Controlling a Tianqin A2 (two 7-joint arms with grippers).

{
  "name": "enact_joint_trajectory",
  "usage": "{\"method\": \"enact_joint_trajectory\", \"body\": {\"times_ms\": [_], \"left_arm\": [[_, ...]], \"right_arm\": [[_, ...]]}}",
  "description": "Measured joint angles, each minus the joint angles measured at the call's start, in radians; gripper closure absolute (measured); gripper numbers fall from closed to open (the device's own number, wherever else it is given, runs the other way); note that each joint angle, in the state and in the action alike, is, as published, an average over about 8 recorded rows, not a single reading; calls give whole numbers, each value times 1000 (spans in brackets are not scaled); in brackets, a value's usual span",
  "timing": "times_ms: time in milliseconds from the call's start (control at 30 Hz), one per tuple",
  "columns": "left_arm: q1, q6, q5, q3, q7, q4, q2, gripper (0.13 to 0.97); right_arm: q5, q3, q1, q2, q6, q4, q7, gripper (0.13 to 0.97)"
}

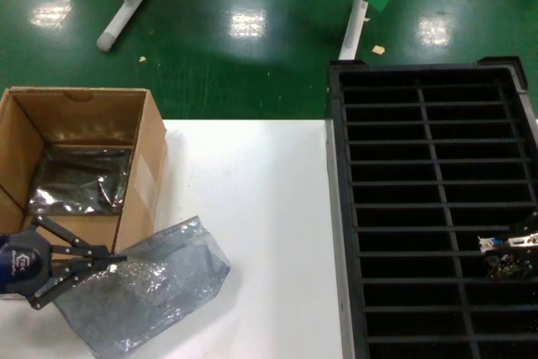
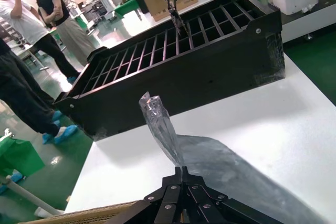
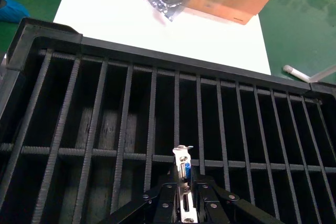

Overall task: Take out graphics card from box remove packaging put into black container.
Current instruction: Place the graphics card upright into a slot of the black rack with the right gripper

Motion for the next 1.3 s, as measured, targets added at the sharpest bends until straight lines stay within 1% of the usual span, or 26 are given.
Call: {"method": "enact_joint_trajectory", "body": {"times_ms": [267,567,833,967,1233,1267,1300], "left_arm": [[-1,0,4,0,0,4,5,955],[-4,0,8,0,-2,5,13,955],[-8,0,13,0,-4,7,21,955],[-10,0,13,0,-5,7,23,955],[-13,0,13,-1,-5,8,25,955],[-13,0,12,-1,-5,7,25,955],[-13,0,11,-1,-6,7,25,955]], "right_arm": [[1,5,-3,2,10,1,-4,915],[3,9,-2,3,14,-1,0,887],[8,12,0,7,13,-3,8,789],[11,15,3,11,11,-2,14,789],[15,22,12,16,9,4,30,620],[15,23,12,17,10,4,32,620],[15,23,13,17,10,4,33,592]]}}
